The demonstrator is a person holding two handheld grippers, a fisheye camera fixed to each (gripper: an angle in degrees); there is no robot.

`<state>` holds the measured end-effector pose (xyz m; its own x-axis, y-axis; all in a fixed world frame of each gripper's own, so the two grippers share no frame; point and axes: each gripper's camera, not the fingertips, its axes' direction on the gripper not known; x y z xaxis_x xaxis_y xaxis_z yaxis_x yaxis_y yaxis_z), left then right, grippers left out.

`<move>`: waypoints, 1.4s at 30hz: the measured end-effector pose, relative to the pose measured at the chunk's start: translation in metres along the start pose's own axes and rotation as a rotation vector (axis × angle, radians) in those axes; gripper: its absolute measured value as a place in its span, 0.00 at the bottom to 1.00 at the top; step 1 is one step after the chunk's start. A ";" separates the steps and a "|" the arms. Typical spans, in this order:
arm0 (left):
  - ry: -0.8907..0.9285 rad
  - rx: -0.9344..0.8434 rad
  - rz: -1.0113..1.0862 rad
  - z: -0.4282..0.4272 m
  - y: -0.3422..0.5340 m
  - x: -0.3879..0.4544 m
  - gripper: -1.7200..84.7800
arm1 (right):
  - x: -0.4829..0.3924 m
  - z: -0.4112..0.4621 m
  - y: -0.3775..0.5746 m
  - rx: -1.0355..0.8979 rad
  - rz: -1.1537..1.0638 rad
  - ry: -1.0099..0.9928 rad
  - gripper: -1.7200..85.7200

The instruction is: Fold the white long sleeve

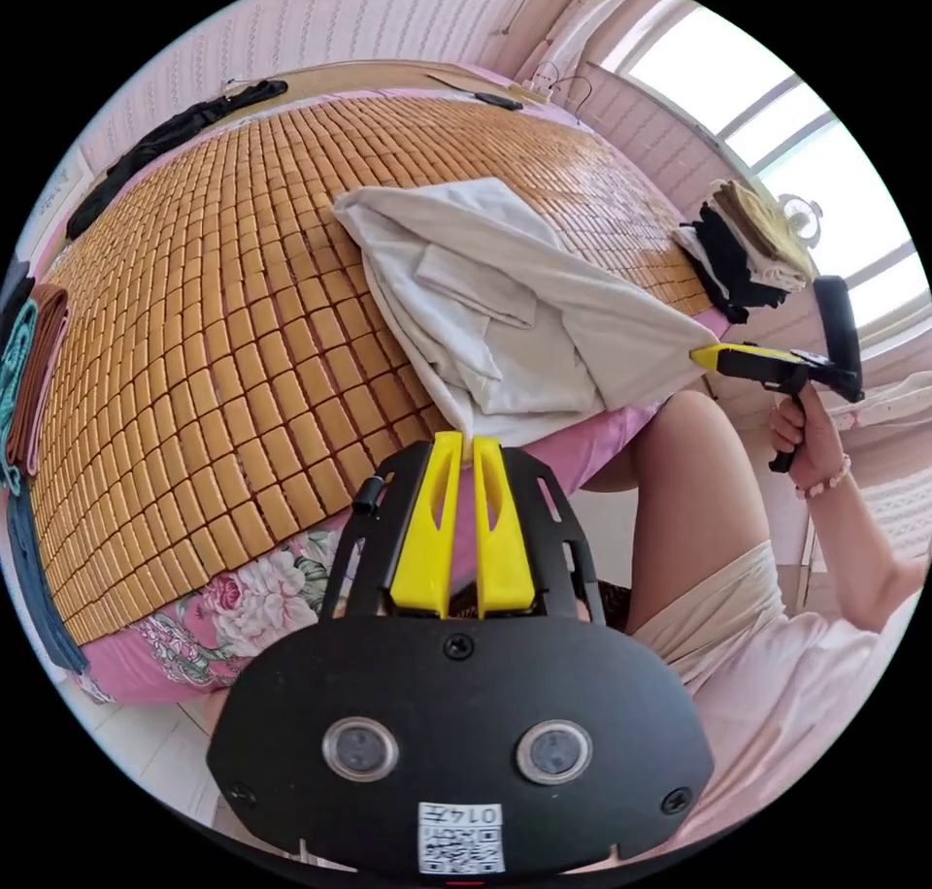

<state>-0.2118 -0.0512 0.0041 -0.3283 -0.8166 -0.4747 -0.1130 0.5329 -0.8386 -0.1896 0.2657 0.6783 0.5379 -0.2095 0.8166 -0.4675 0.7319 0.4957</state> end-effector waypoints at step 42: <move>0.018 1.546 0.392 -0.715 0.375 0.128 0.01 | -0.071 -0.467 0.331 1.129 -0.724 -0.299 0.03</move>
<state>-0.9666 0.2023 -0.1797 -0.1184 -0.6806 -0.7230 0.9911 -0.0368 -0.1277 -0.0550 0.8259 0.6460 0.8007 -0.5510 0.2352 -0.5385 -0.4898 0.6857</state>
